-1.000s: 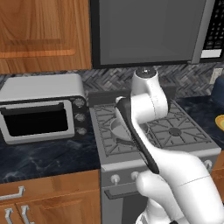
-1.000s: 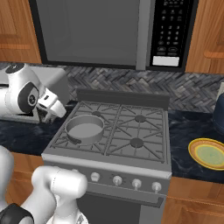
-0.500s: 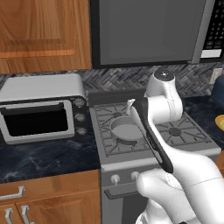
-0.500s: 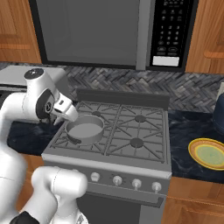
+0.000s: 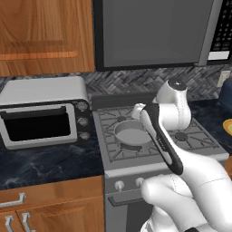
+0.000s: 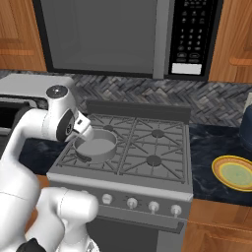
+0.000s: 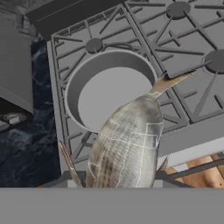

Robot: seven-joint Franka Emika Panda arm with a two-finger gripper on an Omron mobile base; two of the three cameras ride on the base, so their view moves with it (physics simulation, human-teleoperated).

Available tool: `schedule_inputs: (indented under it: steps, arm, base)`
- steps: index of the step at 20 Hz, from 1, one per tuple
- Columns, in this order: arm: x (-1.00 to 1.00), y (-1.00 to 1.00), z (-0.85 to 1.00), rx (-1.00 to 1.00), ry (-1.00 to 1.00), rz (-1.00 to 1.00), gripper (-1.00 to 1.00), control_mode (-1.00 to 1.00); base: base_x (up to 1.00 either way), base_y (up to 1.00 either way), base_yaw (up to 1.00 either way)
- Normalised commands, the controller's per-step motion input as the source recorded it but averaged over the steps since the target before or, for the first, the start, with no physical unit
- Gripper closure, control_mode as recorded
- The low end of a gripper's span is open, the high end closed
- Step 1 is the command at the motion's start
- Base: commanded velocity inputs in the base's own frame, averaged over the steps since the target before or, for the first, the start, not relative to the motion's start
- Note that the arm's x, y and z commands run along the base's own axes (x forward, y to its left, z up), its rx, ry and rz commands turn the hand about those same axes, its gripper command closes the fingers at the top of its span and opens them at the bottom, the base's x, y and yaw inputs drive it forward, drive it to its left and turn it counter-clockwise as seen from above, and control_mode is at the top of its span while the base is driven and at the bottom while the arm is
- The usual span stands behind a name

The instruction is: Retrieve the frozen meat and place it in the pot on a burner. Then turn the burner on.

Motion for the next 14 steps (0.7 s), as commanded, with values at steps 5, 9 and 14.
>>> schedule_inputs:
  steps: [5,9,14]
  arm:
    - [0.58,0.0,-0.18,-0.05,0.0,0.0,1.0,-1.0]
    - [0.54,0.0,-0.23,-0.08,0.04,0.0,1.0,-1.0]
    - [0.35,0.01,-0.31,-0.01,0.05,0.0,1.0,-1.0]
  base:
    - [0.0,0.0,0.0]
    - [0.0,0.0,0.0]
    - [0.0,0.0,0.0]
